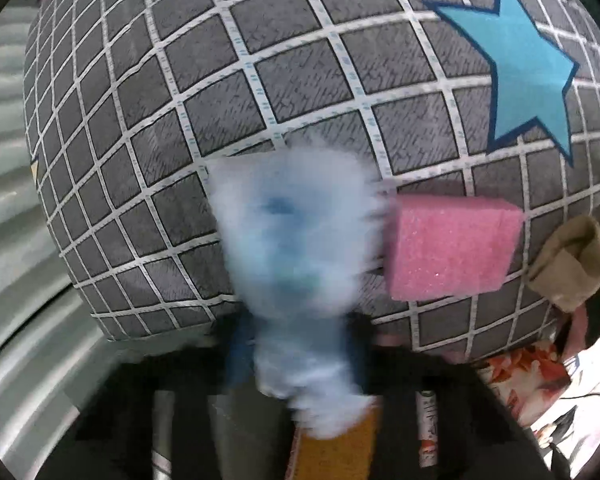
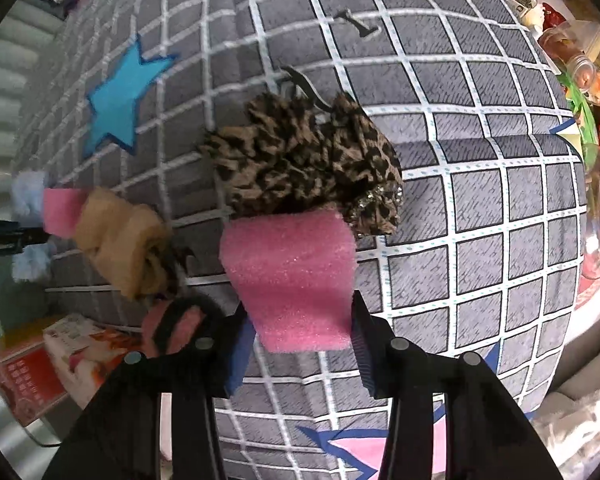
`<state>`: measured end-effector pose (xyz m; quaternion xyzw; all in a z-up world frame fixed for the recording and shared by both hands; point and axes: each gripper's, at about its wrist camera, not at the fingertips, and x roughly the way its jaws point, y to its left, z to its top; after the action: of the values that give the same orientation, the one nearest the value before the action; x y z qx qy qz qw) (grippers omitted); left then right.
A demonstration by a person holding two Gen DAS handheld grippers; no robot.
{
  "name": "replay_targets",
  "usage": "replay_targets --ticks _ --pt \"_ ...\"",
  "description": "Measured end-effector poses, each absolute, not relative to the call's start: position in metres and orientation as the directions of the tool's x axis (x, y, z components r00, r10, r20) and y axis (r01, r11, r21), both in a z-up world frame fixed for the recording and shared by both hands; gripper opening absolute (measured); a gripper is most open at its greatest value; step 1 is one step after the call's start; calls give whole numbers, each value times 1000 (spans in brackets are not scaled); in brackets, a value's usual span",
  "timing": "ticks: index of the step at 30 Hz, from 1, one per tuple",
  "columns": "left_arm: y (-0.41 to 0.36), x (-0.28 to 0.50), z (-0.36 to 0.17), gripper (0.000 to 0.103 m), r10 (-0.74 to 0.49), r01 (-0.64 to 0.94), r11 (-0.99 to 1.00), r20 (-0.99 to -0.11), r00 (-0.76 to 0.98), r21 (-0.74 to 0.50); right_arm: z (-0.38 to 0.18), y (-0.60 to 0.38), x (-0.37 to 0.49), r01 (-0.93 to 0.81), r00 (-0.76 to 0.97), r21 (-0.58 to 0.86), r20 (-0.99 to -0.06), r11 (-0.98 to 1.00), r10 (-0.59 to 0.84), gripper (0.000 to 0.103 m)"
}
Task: Organize soft objects
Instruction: 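Grasp the light-blue fluffy toy with the left gripper while the right gripper grasps the pink foam block, then lift and carry the fluffy toy and pink foam block over the white box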
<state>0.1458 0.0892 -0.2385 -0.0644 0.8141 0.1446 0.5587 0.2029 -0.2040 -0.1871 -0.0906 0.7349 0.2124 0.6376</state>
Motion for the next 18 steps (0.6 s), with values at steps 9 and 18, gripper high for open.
replay_targets --ticks 9,18 --pt "91 138 -178 26 107 -318 934 -977 -183 162 -151 -217 212 -358 -135 246 -968 901 211 46" --pt "53 126 -104 26 68 -279 958 -997 19 60 -140 -229 205 -356 -126 255 -966 899 224 46"
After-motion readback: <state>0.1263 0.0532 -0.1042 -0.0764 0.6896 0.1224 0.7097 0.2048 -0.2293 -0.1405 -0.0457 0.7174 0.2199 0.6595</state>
